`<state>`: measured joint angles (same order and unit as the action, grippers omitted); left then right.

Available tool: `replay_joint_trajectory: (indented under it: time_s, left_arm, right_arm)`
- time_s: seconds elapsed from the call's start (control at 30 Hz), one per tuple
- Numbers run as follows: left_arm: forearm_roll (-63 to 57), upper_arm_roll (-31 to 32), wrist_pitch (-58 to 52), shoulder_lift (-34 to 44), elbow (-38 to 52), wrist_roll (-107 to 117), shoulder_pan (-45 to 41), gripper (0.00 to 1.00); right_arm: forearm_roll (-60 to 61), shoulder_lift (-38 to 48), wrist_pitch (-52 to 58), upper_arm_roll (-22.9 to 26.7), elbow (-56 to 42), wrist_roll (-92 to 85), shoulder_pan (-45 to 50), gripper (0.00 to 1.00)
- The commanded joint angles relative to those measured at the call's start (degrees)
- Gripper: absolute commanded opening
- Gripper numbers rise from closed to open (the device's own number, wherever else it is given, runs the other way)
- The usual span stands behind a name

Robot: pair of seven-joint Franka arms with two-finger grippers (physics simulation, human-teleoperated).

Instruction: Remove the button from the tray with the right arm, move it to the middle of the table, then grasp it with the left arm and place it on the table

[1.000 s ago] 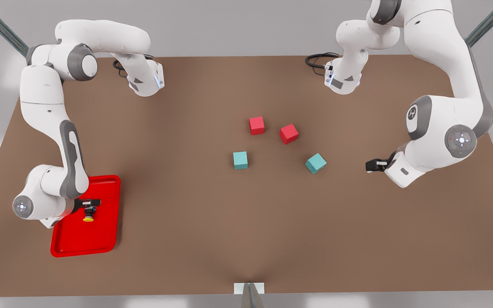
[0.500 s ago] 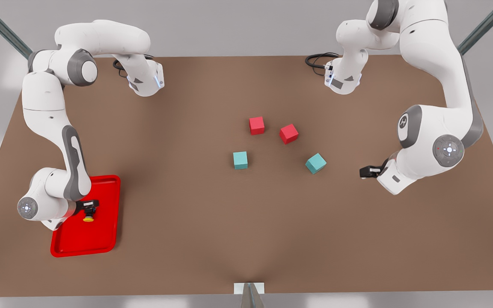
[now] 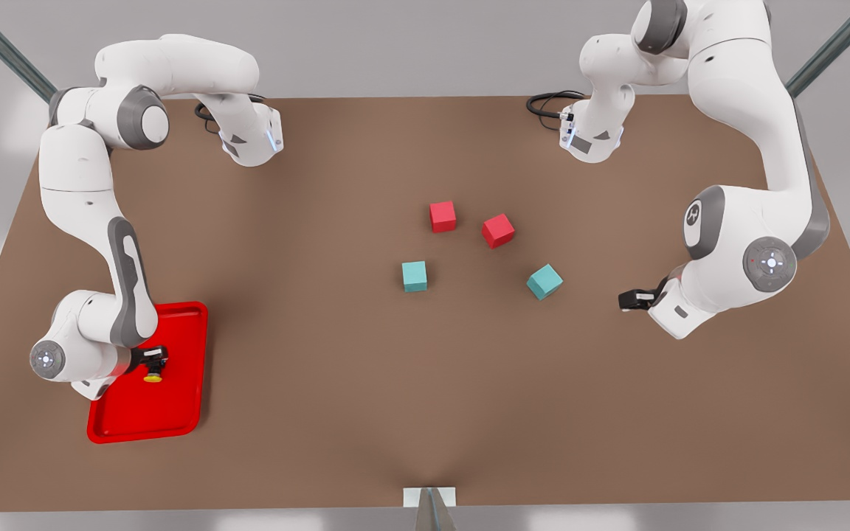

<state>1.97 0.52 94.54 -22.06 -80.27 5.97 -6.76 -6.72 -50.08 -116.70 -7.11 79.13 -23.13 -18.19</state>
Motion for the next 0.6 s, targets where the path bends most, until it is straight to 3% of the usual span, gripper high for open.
replay_joint_trajectory:
  time_s: [0.0, 0.2, 0.3, 0.37, 0.47, 0.5, 0.57]
  left_arm:
    - [0.0, 0.0, 0.0, 0.0, 0.0, 0.3, 0.0, 1.0]
    - [0.0, 0.0, 0.0, -0.1, 0.0, 0.3, 0.0, 1.0]
    - [0.0, 0.0, 0.0, 0.1, 0.1, 0.3, 0.0, 1.0]
    - [0.0, -0.1, 0.0, 0.2, 0.0, 0.1, 0.3, 1.0]
    - [-0.1, -0.2, 0.0, 0.3, 0.0, -0.3, 0.7, 1.0]
    - [-0.8, -0.2, 0.0, 0.3, 0.0, -0.3, 0.7, 1.0]
    - [-0.8, -0.2, 0.0, 0.3, 0.0, -0.4, 0.8, 1.0]
  right_arm:
    - [0.0, 0.1, 0.0, 0.0, 0.0, -2.1, 0.0, 0.51]
    - [0.6, 2.8, 1.4, -0.1, 0.0, -1.2, 0.0, 0.5]
    - [0.7, 8.1, 10.2, -0.9, -0.1, 3.3, 0.6, 0.5]
    - [0.5, 9.7, 18.6, -9.3, -4.2, 15.1, 0.6, 0.49]
    - [0.5, 10.3, 19.0, -21.3, -4.5, 33.1, 0.6, 0.49]
    - [0.5, 10.0, 19.0, -23.7, -5.4, 37.9, 1.8, 0.49]
    - [2.9, 9.6, 18.5, -23.8, -8.8, 46.3, 7.6, 0.49]
